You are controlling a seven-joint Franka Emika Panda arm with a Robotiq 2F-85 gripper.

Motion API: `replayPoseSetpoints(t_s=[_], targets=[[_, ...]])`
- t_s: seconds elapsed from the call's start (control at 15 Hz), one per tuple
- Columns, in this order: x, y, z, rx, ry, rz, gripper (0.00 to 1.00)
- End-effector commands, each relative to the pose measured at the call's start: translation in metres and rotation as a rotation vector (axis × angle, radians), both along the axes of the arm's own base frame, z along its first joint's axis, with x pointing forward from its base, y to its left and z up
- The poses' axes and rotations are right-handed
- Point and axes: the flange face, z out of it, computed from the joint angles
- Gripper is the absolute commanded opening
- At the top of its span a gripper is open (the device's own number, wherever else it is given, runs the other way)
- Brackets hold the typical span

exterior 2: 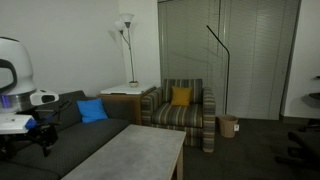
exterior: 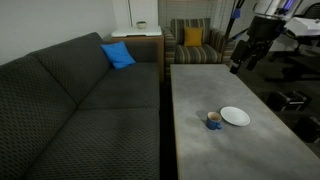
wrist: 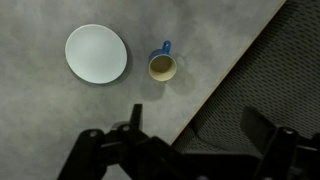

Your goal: Put the blue cup on the white plate then remove the cup and put it on the table

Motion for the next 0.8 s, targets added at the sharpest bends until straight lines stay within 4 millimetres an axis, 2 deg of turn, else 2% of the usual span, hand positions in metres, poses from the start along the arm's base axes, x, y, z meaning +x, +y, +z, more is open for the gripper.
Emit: replayPoseSetpoints(t_s=[0.0, 0.13, 0.2, 0.33, 0.4, 0.6, 0.73], targets=[[0.025, -0.003, -0.051, -0.019, 0.024, -0.053, 1.0], [0.035, -0.016, -0.064, -0.028, 0.105, -0.055, 1.0], [0.016, -0.007, -0.034, -0.016, 0.055, -0.046, 1.0], [0.027, -0.013, -0.063, -0.021, 0.089, -0.059, 1.0], [0.025, -0.013, -0.062, -0.038, 0.086, -0.054, 1.0], [0.015, 0.013, -0.067, -0.068, 0.089, -0.014, 1.0], [0.012, 0.033, -0.081, -0.08, 0.103, -0.002, 1.0]])
